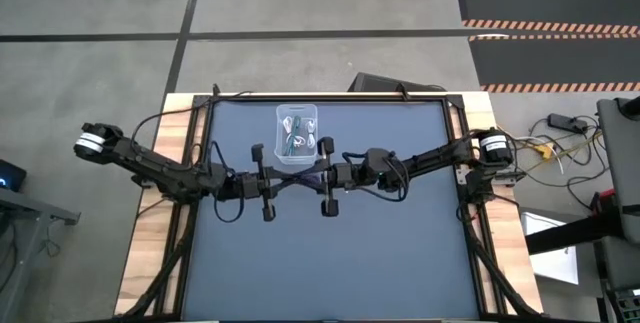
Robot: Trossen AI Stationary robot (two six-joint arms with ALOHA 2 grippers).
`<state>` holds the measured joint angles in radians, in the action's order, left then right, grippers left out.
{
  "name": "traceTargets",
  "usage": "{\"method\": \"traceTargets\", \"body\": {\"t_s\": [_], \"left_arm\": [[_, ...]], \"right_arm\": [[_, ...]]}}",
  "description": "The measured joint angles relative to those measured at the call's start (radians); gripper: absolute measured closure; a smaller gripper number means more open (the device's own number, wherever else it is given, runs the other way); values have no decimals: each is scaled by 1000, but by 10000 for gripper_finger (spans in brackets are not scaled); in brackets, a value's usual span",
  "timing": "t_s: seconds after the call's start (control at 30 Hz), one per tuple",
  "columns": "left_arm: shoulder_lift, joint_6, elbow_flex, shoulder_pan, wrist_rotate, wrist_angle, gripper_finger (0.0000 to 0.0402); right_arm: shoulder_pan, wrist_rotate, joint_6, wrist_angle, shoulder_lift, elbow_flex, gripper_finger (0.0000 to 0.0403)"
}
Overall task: Pick and place USB-C Cables
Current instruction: Put the purple charger cable into the transparent bin
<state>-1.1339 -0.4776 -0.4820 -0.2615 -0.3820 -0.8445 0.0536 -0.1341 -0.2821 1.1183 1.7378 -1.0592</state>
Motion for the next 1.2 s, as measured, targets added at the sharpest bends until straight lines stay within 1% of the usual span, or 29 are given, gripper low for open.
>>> {"method": "traceTargets", "body": {"t_s": [0.07,0.1,0.3,0.83,1.0,1.2], "left_arm": [[0,0,0,0,0,0,390],[0,0,0,0,0,0,388],[0,24,0,0,0,3,357],[5,46,0,0,-31,24,253],[5,52,0,-2,-106,24,238],[10,52,0,-1,-128,42,237]], "right_arm": [[0,1,-1,0,0,0,377],[0,1,-1,-1,0,0,381],[-1,-1,9,-7,0,-2,382],[-2,1,13,-55,-7,-1,384],[-4,14,12,-114,-36,-1,384],[-3,40,9,-222,-88,-1,384]]}}
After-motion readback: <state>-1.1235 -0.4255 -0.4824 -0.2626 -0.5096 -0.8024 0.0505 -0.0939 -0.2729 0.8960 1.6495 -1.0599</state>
